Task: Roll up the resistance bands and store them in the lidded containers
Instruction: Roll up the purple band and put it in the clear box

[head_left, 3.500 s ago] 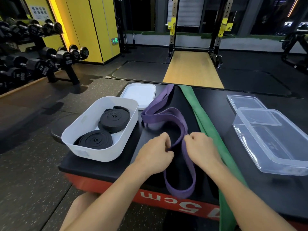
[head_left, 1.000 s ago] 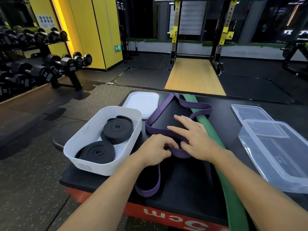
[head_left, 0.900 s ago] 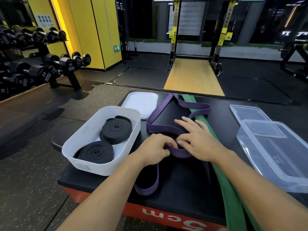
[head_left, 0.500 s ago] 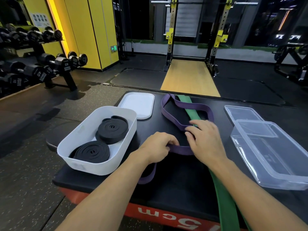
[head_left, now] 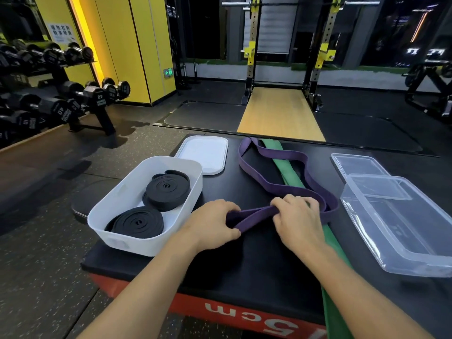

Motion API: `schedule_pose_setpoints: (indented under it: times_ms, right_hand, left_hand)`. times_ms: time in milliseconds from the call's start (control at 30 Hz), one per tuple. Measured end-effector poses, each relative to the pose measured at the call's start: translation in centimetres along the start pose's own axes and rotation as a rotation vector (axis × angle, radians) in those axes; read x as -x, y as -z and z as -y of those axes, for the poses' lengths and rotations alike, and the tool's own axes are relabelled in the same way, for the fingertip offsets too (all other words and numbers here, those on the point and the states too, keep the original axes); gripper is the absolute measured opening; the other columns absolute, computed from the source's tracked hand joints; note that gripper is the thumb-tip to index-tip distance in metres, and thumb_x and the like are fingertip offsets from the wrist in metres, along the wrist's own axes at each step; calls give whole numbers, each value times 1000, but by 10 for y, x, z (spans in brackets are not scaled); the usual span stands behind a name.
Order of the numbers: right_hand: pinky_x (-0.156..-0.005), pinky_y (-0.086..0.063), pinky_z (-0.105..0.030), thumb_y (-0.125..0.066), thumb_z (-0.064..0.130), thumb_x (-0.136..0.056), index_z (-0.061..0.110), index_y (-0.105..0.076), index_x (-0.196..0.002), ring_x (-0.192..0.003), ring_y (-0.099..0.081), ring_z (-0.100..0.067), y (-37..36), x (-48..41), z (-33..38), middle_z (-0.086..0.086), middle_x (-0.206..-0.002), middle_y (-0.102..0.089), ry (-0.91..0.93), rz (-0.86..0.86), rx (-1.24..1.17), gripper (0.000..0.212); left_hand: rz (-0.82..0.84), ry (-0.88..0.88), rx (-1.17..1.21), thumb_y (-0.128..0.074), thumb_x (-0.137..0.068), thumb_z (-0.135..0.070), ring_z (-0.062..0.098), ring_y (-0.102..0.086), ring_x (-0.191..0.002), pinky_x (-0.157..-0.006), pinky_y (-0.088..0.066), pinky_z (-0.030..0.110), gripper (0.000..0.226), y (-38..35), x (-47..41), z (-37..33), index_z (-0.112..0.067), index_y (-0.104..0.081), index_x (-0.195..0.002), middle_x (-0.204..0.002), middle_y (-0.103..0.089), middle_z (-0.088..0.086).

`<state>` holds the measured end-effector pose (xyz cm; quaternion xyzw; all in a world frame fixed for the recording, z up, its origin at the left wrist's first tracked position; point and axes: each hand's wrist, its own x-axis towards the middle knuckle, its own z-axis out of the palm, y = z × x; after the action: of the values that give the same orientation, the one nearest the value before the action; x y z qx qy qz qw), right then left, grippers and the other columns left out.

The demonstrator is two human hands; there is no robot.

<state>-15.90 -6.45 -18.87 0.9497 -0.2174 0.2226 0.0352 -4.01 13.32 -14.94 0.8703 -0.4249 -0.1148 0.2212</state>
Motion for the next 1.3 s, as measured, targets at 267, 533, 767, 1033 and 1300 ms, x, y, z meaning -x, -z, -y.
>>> schedule_pose_setpoints:
  times_ms: [267,533,767,1033,1300]
  right_hand:
    - [-117,-26,-43,-49,27,-79,19,-63,-130,-114,-58,-22,-3,15,54,5,-115,-65,172,37,-213,53]
    - [-115,-28,-40,-47,33,-84,28,-61,-87,-89,-50,-18,1,20,37,12,-81,-47,128,-8,-304,15]
    - [-111,-31,-39,-50,36,-82,28,-55,-77,-83,-45,-14,0,27,36,13,-79,-43,203,32,-343,11]
    - [-109,-29,-37,-44,50,-97,31,-54,-86,-89,-48,-15,-2,29,39,16,-83,-45,251,49,-261,25]
    - [-99,-36,-36,-41,49,-97,30,-49,-78,-78,-49,-16,4,29,45,13,-73,-53,181,47,-178,28]
  left_hand:
    - [-183,-121,252,-67,-89,-4,0,-68,-108,-100,-53,33,40,-24,7,7,-31,-75,-118,-113,-76,-20]
    - [-451,-40,443,-89,-80,-29,-3,-57,-112,-94,-42,11,41,-37,9,23,-44,-66,-112,-114,-59,-21]
    - [-442,-75,476,-89,-80,-19,2,-62,-80,-80,-51,14,39,-40,15,15,-28,-74,-116,-108,-53,-14]
    - [-417,-112,625,-65,-89,7,11,-71,-108,-91,-58,22,42,-42,16,17,-25,-73,-115,-109,-71,-6]
    - [-366,-62,701,-71,-96,-5,11,-75,-98,-94,-59,33,20,-45,11,22,-24,-76,-99,-98,-78,-8]
